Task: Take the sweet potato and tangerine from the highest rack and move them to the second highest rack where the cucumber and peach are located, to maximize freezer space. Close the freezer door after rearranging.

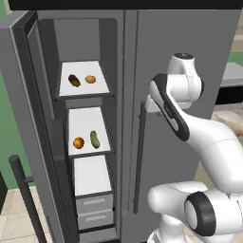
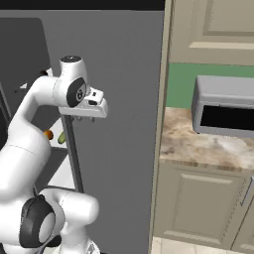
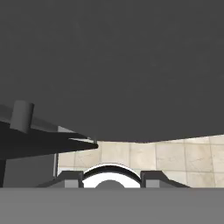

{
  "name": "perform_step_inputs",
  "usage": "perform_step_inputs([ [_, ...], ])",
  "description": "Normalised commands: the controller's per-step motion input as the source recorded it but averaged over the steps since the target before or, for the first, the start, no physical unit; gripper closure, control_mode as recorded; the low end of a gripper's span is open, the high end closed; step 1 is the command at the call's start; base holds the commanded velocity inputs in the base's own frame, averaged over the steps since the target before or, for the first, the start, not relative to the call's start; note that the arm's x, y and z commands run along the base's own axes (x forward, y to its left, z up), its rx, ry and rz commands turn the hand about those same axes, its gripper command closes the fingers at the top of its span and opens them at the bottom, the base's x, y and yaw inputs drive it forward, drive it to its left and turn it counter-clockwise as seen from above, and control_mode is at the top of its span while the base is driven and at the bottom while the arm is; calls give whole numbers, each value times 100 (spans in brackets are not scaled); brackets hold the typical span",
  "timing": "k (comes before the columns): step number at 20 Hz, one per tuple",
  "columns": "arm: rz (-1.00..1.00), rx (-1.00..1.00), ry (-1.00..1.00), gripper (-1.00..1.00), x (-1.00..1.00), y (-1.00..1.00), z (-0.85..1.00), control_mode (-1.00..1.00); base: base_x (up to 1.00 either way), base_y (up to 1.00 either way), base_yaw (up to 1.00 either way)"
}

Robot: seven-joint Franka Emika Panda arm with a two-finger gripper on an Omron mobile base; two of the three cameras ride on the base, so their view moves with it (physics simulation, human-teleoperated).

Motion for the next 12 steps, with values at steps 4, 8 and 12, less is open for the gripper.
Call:
perform_step_inputs([
  [4, 0, 0, -7, -100, -17, 0, 0, -100, 0, 0, 0],
  [8, 0, 0, 0, -100, 0, 0, 0, 100, -50, 1, 4],
  [12, 0, 0, 0, -100, 0, 0, 0, 100, -42, 22, 18],
])
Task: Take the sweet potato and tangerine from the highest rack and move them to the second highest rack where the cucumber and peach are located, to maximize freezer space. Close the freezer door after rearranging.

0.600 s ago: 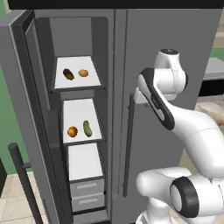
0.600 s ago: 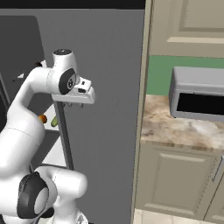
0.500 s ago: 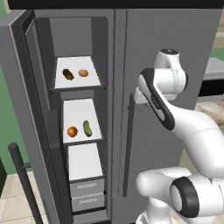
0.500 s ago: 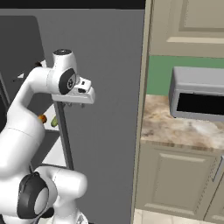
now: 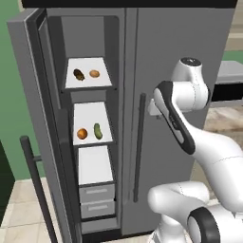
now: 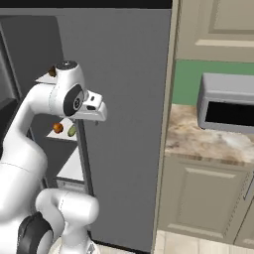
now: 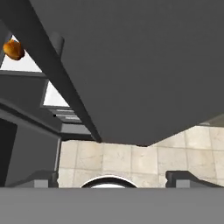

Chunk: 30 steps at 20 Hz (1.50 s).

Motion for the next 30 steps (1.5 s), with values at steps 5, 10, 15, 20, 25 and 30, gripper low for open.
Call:
perform_step_inputs([
  [5, 0, 0, 0, -100, 0, 0, 0, 100, 3, 41, 35],
  [10, 0, 0, 0, -100, 0, 0, 0, 100, 26, 22, 50],
  [15, 0, 0, 0, -100, 0, 0, 0, 100, 39, -1, 20],
  [20, 0, 0, 0, -100, 0, 0, 0, 100, 59, -8, 1],
  [25, 0, 0, 0, -100, 0, 0, 0, 100, 32, -1, 3],
  [30, 0, 0, 0, -100, 0, 0, 0, 100, 6, 33, 10],
])
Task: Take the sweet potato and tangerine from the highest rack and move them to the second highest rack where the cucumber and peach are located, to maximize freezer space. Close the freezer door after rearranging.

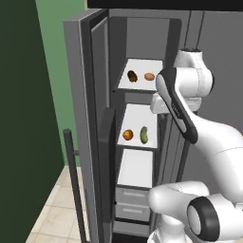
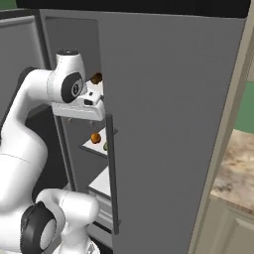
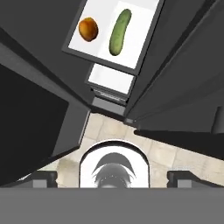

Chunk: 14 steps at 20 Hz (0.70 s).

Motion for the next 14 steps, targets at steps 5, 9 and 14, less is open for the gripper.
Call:
perform_step_inputs([
  [5, 0, 0, 0, -100, 0, 0, 0, 100, 3, 34, 16],
  [9, 10, -3, 0, -100, 0, 20, -10, -100, 0, 7, 3],
  [14, 12, -5, 0, -100, 0, 35, -12, -100, 0, 0, 0],
])
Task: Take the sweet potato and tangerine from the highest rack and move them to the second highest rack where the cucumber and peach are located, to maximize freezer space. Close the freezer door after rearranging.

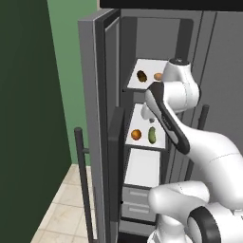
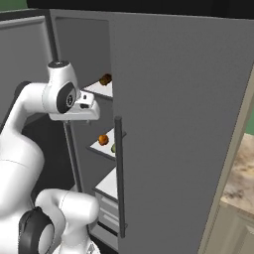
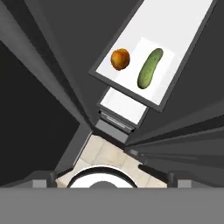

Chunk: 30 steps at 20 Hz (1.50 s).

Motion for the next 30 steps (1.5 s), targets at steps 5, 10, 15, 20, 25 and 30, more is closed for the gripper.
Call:
perform_step_inputs([
  [5, 10, -3, 1, -100, 1, 51, -7, -100, 0, 0, 0],
  [10, 18, 0, 0, -100, 0, 46, -1, -100, 0, 0, 0],
  [15, 13, 0, 0, -100, -5, 40, 0, -100, 0, 0, 0],
  [20, 8, 0, 0, -100, -18, 37, -2, -100, 0, 0, 0],
  [25, 0, 0, 0, -100, -12, 34, -5, -100, 0, 0, 0],
  [30, 0, 0, 0, -100, -1, 36, -4, -100, 0, 0, 0],
])
